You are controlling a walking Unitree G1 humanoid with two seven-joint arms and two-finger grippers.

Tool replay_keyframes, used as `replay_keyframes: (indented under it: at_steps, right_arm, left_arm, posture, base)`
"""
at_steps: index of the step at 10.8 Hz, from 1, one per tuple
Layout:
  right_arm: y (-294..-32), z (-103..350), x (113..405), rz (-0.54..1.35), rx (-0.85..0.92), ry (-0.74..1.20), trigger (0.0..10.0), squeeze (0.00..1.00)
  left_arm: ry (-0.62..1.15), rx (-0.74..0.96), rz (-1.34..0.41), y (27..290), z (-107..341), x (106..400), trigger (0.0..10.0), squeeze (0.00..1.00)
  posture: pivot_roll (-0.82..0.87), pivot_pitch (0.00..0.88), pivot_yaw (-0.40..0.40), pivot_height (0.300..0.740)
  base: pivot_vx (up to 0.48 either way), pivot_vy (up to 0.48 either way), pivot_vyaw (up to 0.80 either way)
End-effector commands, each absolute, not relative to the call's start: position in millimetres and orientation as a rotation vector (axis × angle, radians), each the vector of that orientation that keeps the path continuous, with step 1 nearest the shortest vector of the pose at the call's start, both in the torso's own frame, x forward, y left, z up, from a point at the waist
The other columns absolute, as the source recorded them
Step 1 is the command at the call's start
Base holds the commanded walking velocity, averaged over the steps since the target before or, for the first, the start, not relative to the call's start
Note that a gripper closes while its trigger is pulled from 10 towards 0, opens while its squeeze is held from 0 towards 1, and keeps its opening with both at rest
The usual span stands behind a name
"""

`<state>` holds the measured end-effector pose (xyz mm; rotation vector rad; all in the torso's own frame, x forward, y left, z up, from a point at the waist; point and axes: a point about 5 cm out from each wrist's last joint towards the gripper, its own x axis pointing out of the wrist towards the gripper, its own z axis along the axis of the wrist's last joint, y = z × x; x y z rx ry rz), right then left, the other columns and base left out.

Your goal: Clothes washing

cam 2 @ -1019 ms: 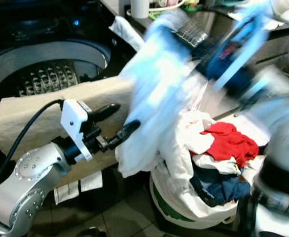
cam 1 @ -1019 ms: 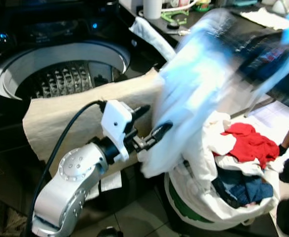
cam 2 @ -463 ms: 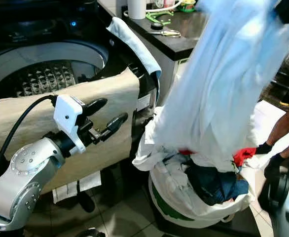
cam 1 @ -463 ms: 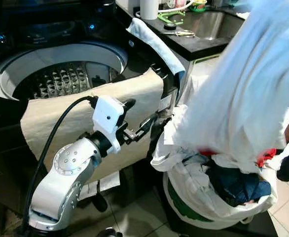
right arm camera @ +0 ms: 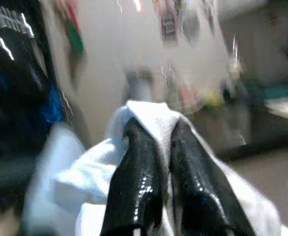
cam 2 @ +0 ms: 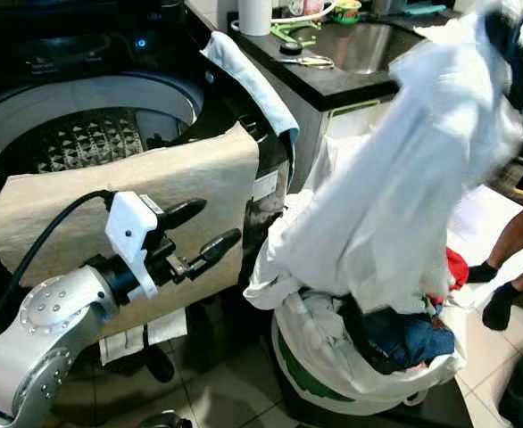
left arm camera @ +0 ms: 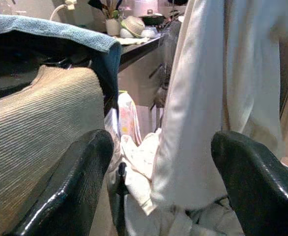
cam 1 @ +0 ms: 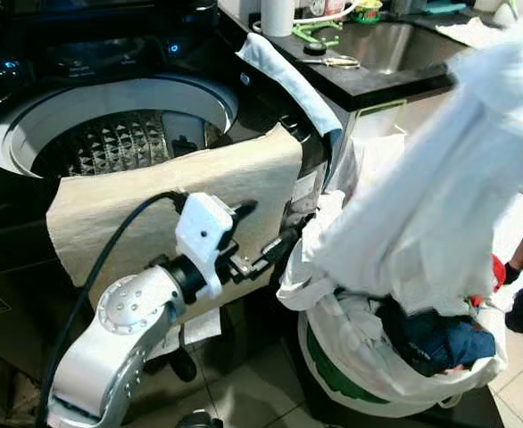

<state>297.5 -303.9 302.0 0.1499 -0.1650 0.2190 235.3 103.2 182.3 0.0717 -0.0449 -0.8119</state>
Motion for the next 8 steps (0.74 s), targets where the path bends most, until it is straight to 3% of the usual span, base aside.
replay_keyframes:
  at_steps: [1, 2, 3, 4, 5, 6, 8]
  right_arm:
    - [-303, 282, 300, 0.203, 0.119, -0.076, 2.9, 0.0]
    - [-314, 258, 302, 0.106, 0.083, 0.0, 5.3, 0.0]
    - [-327, 237, 305, 0.0, 0.057, 0.061, 10.0, 0.0]
    - [-333, 212, 311, -0.091, 0.043, 0.113, 10.0, 0.0]
    - [-322, 197, 315, -0.03, -0.007, 0.162, 10.0, 0.0]
    - [-304, 172, 320, 0.009, -0.059, 0.247, 10.0, 1.0]
    - [-303, 164, 333, -0.094, -0.101, 0.217, 10.0, 1.0]
  left_arm:
    - [-0.052, 0.075, -0.834, 99, 185, 233, 10.0, 0.0]
    - [-0.05, 0.073, -0.836, 99, 185, 233, 10.0, 0.0]
    - [-0.046, 0.073, -0.842, 98, 185, 232, 10.0, 0.0]
    - [-0.04, 0.074, -0.85, 98, 185, 231, 10.0, 0.0]
    - [-0.04, 0.079, -0.855, 98, 185, 231, 10.0, 0.0]
    - [-0.042, 0.076, -0.848, 97, 186, 233, 10.0, 0.0]
    - [-0.038, 0.08, -0.829, 97, 185, 234, 10.0, 0.0]
  posture:
    - [-0.01, 0.0, -0.016, 0.719]
    - [-0.01, 0.0, -0.012, 0.719]
    - [-0.01, 0.0, -0.01, 0.719]
    - [-0.01, 0.0, 0.0, 0.719]
    - [-0.01, 0.0, -0.001, 0.719]
    - [0.0, 0.0, -0.002, 0.719]
    - [0.0, 0.0, 0.001, 0.719]
  base:
    - [0.0, 0.0, 0.0]
    - [0.0, 0.0, 0.0]
    - [0.0, 0.0, 0.0]
    - [0.0, 0.0, 0.0]
    - [0.0, 0.0, 0.0]
    - [0.0, 0.0, 0.0]
    - [0.0, 0.0, 0.0]
